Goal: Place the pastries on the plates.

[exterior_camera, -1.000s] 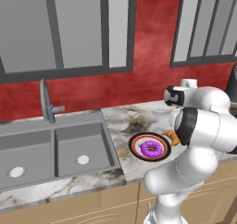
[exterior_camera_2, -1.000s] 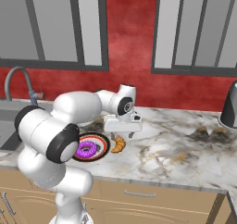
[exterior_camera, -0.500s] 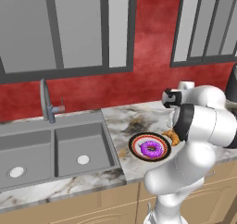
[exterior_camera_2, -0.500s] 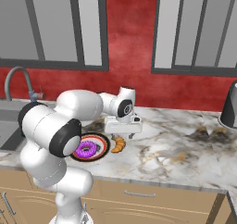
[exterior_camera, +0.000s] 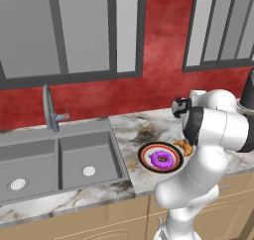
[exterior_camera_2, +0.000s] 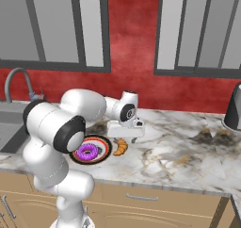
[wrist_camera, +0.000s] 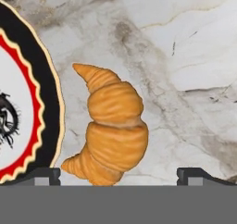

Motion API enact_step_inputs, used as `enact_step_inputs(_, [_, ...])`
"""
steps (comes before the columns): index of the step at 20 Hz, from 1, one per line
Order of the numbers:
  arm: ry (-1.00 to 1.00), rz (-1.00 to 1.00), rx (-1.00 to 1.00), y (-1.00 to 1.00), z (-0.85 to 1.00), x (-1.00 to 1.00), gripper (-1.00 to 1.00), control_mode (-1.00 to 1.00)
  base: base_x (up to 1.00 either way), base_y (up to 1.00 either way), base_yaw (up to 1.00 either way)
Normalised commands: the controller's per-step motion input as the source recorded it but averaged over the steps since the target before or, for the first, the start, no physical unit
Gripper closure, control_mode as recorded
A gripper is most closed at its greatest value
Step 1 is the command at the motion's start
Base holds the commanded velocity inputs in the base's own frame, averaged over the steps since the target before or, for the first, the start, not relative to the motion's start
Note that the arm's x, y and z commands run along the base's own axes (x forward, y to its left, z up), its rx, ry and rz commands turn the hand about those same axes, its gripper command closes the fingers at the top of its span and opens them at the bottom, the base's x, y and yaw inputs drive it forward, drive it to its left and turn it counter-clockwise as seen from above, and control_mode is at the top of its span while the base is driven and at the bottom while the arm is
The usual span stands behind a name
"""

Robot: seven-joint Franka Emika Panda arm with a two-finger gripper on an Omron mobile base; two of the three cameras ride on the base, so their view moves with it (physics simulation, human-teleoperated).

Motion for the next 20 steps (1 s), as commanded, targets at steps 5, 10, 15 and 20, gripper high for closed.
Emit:
enact_step_inputs(5, [0.0, 0.0, 0.0, 0.0, -0.21, 0.0, -1.0, -1.0, 0.0, 0.0, 0.0])
enact_step_inputs(10, [0.0, 0.0, 0.0, 0.0, -0.18, 0.0, -1.0, -1.0, 0.0, 0.0, 0.0])
enact_step_inputs(15, [0.0, 0.0, 0.0, 0.03, -0.1, 0.0, -1.0, -1.0, 0.0, 0.0, 0.0])
enact_step_inputs(20, [0.0, 0.0, 0.0, 0.06, -0.07, 0.0, -1.0, -1.0, 0.0, 0.0, 0.0])
